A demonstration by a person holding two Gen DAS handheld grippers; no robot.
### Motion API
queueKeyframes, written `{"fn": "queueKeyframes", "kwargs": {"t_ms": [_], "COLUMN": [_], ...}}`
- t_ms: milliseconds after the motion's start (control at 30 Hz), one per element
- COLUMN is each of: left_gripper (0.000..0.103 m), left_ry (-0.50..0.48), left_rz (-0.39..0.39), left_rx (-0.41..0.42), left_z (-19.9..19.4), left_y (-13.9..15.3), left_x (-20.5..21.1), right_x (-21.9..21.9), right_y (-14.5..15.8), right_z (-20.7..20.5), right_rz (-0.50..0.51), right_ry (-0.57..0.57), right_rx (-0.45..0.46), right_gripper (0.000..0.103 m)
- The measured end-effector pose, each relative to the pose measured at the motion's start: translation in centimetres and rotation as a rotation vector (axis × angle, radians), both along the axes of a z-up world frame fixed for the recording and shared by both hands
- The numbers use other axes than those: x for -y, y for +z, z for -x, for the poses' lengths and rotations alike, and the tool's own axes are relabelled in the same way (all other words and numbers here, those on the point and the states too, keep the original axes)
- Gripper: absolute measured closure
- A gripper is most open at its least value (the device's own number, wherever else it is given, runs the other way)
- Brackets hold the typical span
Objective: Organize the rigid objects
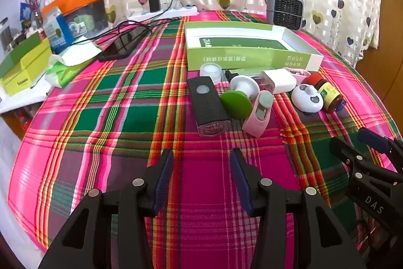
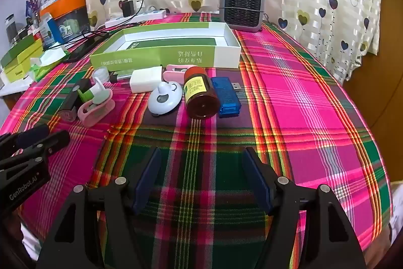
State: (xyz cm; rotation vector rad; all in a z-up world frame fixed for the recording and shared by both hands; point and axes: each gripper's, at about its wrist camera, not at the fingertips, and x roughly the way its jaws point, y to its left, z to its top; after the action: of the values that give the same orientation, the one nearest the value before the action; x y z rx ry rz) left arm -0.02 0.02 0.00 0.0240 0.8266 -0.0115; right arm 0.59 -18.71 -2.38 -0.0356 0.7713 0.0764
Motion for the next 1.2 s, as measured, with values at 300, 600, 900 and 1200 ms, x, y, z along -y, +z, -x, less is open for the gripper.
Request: {"fn": "queueKeyframes", "kwargs": {"t_ms": [300,600,900,1200], "left_gripper": [0.058,0.058,0.058,0.058], "left_ry": [-0.001,-0.005,-0.005,-0.006], "left_rz": [-0.008,-0.001,-0.002,-0.004], "left_rx": [-0.002,0.003,0.003,0.005], "left_z": [-0.04,-0.06,0.07,0.09], "left_y": [0.01,0.01,-0.06,-0.08], "left_x": [0.15,0.1,0.08,0.08], "right_x": [-0.23,0.02,0.03,0.0], "right_y": [0.06,0.05,0.07,0.03], "right_z": [-0.05,0.03,-0.06,-0.04], "right_rz": [-0.003,-0.007,-0.006,-0.007], "right_ry": [-0.001,-0.002,-0.002,-0.004], "right_rx": [-0.001,0.0,0.0,0.001], "right_gripper": [0.036,0.036,0.036,0.036]}}
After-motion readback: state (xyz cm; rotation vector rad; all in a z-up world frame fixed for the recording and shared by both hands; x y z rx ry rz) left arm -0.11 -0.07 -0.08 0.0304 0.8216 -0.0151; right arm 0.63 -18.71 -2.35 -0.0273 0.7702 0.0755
